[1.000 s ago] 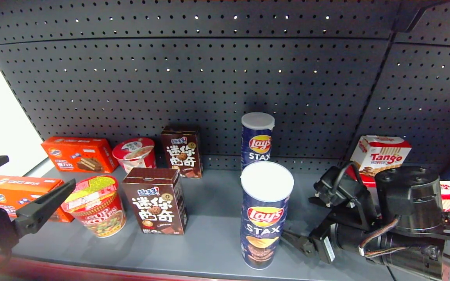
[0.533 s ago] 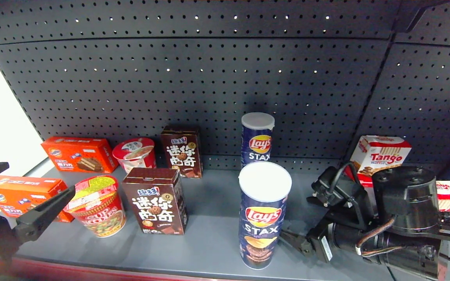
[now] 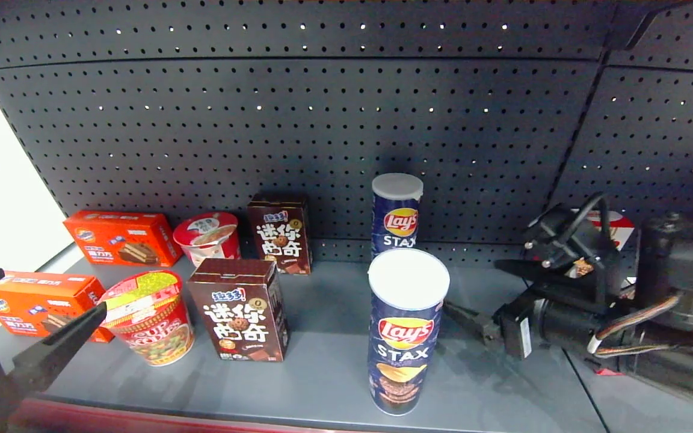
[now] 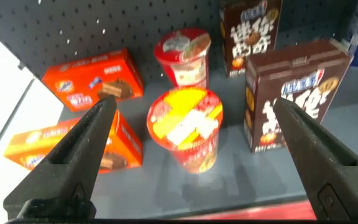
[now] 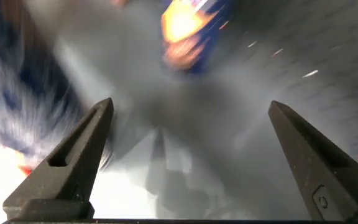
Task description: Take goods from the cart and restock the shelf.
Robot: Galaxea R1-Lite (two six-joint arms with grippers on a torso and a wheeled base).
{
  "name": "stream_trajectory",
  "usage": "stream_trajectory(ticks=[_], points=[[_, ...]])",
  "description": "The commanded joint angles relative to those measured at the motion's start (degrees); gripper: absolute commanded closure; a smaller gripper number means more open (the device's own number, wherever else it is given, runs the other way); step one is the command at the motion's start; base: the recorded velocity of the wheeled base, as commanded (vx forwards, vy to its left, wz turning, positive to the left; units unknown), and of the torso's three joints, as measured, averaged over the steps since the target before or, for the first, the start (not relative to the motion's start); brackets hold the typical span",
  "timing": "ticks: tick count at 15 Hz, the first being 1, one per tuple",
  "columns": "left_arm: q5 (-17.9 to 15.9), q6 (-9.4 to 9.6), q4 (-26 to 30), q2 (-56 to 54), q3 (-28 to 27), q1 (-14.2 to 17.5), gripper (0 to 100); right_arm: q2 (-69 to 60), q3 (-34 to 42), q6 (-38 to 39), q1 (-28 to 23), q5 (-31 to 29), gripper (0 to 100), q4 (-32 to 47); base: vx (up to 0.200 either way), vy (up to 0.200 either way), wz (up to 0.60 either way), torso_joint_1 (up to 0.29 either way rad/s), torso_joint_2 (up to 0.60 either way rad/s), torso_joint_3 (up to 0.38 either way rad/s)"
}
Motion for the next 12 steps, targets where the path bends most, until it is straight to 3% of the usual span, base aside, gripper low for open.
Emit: stream_trajectory(ticks=[1, 5, 6, 7, 9, 12], points=[[0.19, -0.05, -0.01, -4.61, 3.81, 0.26, 0, -6.70, -0.77, 0.16, -3.73, -0.47, 0, 0.07, 0.000, 0.000, 0.00, 0.000, 0.00, 0.000], [0.27, -0.14, 0.16, -13.22, 13.39, 5.98, 0, -16.72, 1.61, -0.02, -20.87, -0.65, 0, 0.43, 0.000, 0.000, 0.00, 0.000, 0.00, 0.000], [0.27, -0.14, 0.16, -13.92, 14.00, 6.42, 0, -17.69, 1.78, -0.02, -22.37, -0.65, 0, 0.43, 0.000, 0.000, 0.00, 0.000, 0.00, 0.000], [0.80, -0.22, 0.16, -16.56, 16.20, 8.61, 0, -22.43, 2.48, -0.19, -29.31, -0.65, 0, 0.60, 0.000, 0.000, 0.00, 0.000, 0.00, 0.000], [0.89, -0.22, 0.16, -19.99, 19.28, 9.93, 0, -29.20, 5.65, -0.19, -38.89, -0.38, 0, 0.69, 0.000, 0.000, 0.00, 0.000, 0.00, 0.000], [0.80, -0.22, 0.25, -23.42, 22.09, 10.02, 0, -39.66, 16.37, -0.02, -43.46, -0.21, 0, 1.48, 0.000, 0.000, 0.00, 0.000, 0.00, 0.000]])
